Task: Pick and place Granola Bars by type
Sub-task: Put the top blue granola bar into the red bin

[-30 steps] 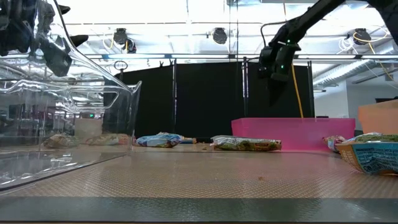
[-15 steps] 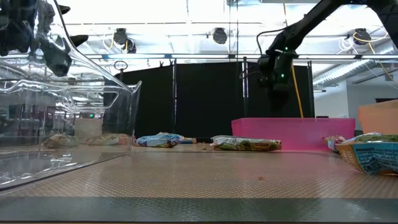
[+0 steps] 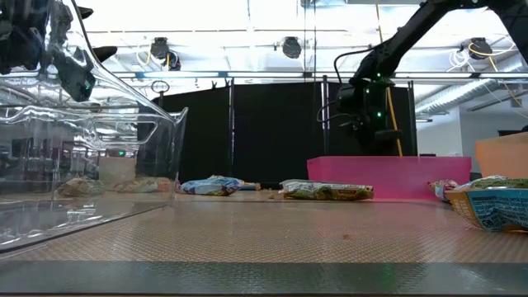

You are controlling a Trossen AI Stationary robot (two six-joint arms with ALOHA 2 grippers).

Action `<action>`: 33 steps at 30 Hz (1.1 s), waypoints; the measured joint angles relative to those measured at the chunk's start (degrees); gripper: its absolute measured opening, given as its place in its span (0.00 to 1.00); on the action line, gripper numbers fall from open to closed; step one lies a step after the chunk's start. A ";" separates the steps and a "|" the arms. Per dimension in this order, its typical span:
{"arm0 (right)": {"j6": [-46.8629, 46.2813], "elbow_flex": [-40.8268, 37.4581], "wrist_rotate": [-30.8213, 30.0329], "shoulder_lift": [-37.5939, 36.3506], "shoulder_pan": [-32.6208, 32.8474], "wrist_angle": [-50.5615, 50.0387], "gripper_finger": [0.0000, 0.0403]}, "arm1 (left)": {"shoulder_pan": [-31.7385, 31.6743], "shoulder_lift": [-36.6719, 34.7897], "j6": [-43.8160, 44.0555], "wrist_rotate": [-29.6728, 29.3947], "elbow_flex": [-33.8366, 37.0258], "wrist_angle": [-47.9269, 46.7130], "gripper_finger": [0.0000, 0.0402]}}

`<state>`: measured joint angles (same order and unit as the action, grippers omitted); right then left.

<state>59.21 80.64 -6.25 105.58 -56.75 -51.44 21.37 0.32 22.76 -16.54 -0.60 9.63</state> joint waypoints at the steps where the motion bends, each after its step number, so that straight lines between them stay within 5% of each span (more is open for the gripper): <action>1: 0.06 -0.25 -0.02 0.00 0.07 0.26 0.61 | 0.02 0.00 0.00 -0.01 0.00 0.00 0.64; 33: 9.02 -9.94 -1.18 -0.09 2.11 8.82 0.59 | 0.02 0.00 0.00 0.01 0.00 0.00 0.64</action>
<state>68.23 70.70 -7.43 105.49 -54.64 -42.62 21.38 0.32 22.76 -16.53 -0.60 9.63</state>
